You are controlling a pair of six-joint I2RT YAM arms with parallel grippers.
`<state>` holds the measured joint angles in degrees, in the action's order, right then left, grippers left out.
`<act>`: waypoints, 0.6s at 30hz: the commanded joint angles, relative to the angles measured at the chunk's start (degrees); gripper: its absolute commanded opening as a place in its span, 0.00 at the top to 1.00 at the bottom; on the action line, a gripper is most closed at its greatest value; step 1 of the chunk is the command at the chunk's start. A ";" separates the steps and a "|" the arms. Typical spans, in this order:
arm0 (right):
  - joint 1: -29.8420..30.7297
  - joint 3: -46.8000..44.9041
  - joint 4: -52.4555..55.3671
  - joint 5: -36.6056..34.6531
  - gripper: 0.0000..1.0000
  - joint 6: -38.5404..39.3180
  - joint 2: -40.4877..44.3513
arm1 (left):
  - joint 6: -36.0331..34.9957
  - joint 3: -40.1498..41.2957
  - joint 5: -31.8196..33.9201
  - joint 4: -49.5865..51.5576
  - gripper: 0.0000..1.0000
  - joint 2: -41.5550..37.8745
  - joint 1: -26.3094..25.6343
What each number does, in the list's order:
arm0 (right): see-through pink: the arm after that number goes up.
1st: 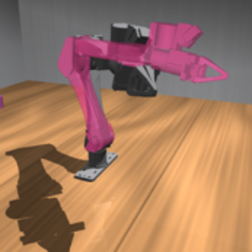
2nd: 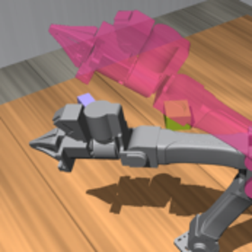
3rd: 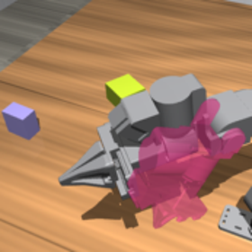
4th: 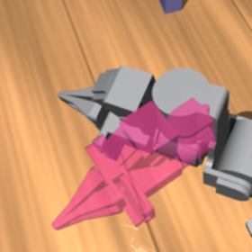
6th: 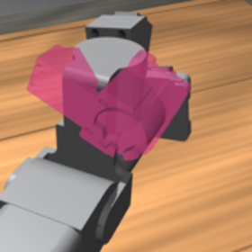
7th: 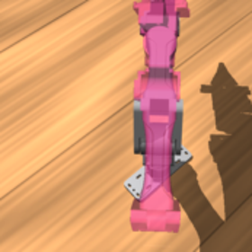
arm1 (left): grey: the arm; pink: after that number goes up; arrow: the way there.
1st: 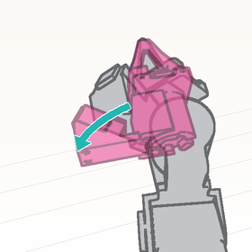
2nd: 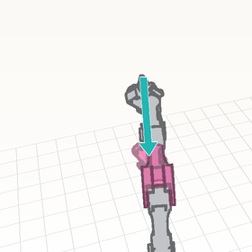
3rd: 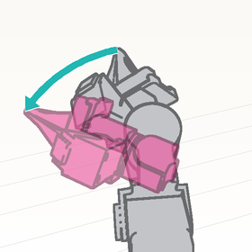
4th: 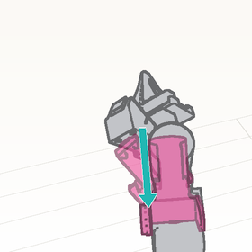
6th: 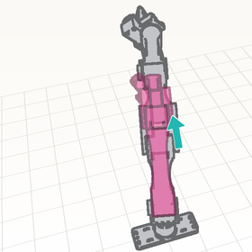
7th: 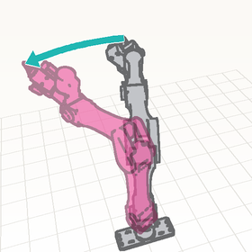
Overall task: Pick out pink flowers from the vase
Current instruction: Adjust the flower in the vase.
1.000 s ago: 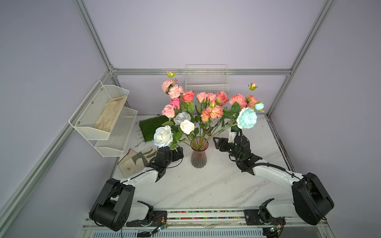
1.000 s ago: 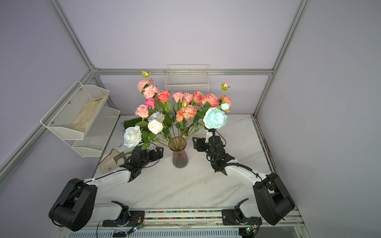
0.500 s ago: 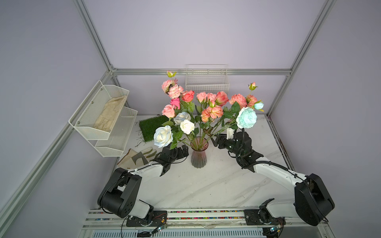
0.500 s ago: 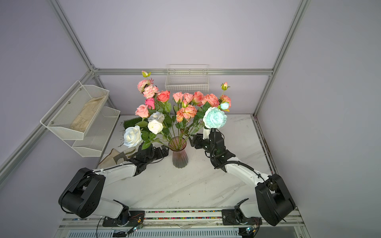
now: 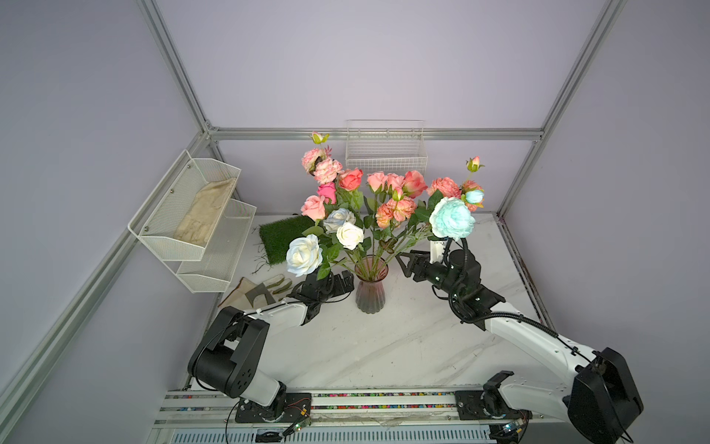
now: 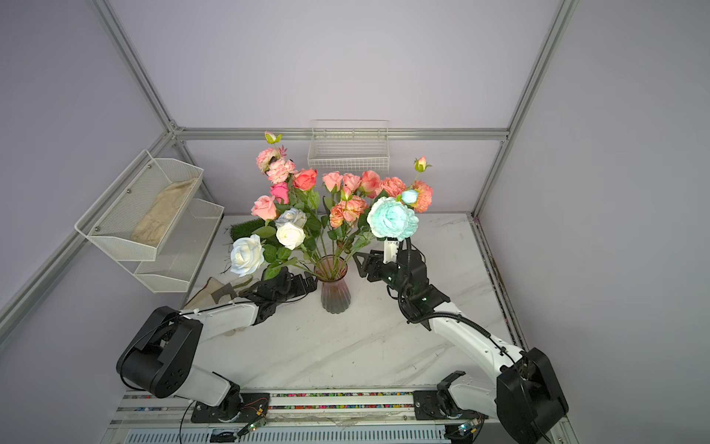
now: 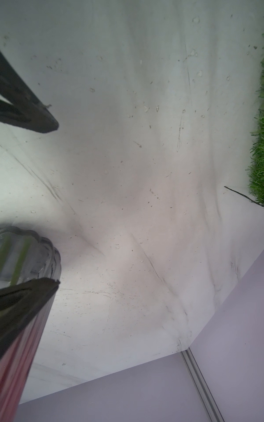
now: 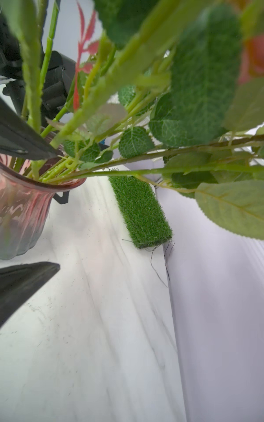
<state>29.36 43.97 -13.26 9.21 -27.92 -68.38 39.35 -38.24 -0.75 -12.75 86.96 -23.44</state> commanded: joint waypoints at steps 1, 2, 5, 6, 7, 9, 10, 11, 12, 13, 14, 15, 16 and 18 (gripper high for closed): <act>0.34 -0.32 5.79 -1.14 0.28 2.20 1.78 | -1.06 -3.27 -0.66 -1.33 0.00 0.62 -0.29; 0.34 -0.13 6.97 -0.26 0.28 2.93 1.92 | -1.11 -3.41 -0.70 -1.39 0.00 0.82 -0.32; 0.44 -0.02 8.92 3.48 0.30 4.57 2.86 | -1.12 -3.73 -1.08 -1.31 0.00 1.27 -0.33; 0.50 0.02 9.24 4.90 0.30 4.93 3.23 | -1.12 -3.72 -1.26 -1.31 0.00 1.43 -0.29; 0.52 0.13 9.45 6.58 0.30 5.11 3.63 | -1.08 -3.79 -1.43 -1.31 0.00 1.59 -0.35; 0.61 0.48 9.29 9.80 0.30 4.94 3.87 | -1.08 -3.97 -1.68 -1.31 0.00 1.96 -0.31; 0.61 0.72 8.92 11.81 0.31 4.52 3.80 | -1.10 -4.11 -1.79 -1.35 0.00 2.10 -0.29; 0.69 0.81 8.42 13.57 0.31 3.98 3.42 | -1.12 -4.18 -1.88 -1.33 0.00 2.24 -0.34; 0.92 1.03 7.72 15.39 0.31 3.30 2.93 | -1.12 -4.21 -2.00 -1.31 0.00 2.38 -0.29; 1.16 1.31 7.18 17.04 0.31 2.69 2.31 | -1.12 -4.36 -2.10 -1.31 0.00 2.60 -0.30; 1.43 1.59 6.66 18.31 0.32 2.29 1.66 | -1.11 -4.44 -2.14 -1.31 0.00 2.69 -0.32; 1.87 1.88 6.01 19.62 0.32 1.94 0.88 | -1.12 -4.48 -2.19 -1.27 0.00 2.78 -0.29; 2.42 2.49 5.51 20.52 0.32 1.90 0.23 | -1.12 -4.52 -2.15 -1.25 0.00 2.78 -0.29; 3.42 3.82 5.32 21.58 0.32 2.09 -0.97 | -1.04 -4.43 -2.06 -1.25 0.00 2.88 -0.31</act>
<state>31.59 45.21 -5.98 25.76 -25.26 -68.31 39.22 -39.66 -1.91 -12.71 89.71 -23.44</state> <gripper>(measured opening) 0.678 0.997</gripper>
